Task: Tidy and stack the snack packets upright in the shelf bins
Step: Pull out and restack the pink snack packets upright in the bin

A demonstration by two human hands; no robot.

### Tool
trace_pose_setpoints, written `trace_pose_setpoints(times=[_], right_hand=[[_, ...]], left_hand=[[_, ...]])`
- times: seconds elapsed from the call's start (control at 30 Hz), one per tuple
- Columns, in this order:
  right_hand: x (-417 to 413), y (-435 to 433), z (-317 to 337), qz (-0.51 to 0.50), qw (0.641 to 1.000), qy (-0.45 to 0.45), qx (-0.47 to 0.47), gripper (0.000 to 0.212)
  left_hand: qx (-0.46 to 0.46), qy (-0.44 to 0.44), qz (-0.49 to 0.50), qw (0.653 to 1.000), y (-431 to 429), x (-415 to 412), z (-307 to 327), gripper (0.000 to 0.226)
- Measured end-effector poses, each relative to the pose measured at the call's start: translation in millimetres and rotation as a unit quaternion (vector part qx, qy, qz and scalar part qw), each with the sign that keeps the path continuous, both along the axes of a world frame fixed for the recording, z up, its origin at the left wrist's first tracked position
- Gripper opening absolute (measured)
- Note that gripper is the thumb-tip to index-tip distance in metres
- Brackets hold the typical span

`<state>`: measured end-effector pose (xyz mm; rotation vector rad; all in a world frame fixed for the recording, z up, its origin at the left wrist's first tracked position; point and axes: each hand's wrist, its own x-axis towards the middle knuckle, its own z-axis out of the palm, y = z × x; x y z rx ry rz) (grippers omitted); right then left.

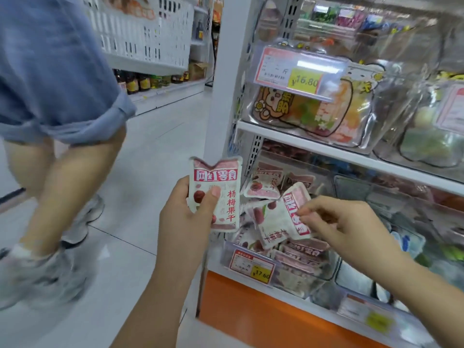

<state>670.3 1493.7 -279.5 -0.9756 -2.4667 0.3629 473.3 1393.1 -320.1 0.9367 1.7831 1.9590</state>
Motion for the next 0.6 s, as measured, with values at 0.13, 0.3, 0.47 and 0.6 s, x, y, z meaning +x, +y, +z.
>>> trace_pose_setpoints(times=[0.13,0.3,0.47,0.6], right_hand=[[27,-19,23,0.055,0.998,0.013,-0.002,0.012],[27,-21,37,0.09,0.995,-0.033,0.001,0.014],[12,-12,33,0.067,0.997,-0.038,-0.009,0.011],[-1,-7,26,0.059,0.996,0.019,-0.063,0.012]], left_hand=[[-0.054,0.154,-0.017,0.986,4,15,-3,0.017],[-0.07,0.047,-0.153,0.985,2,36,-5,0.013],[-0.179,-0.017,-0.311,0.933,9,37,-17,0.03],[-0.147,-0.051,-0.365,0.918,-4,46,5,0.024]])
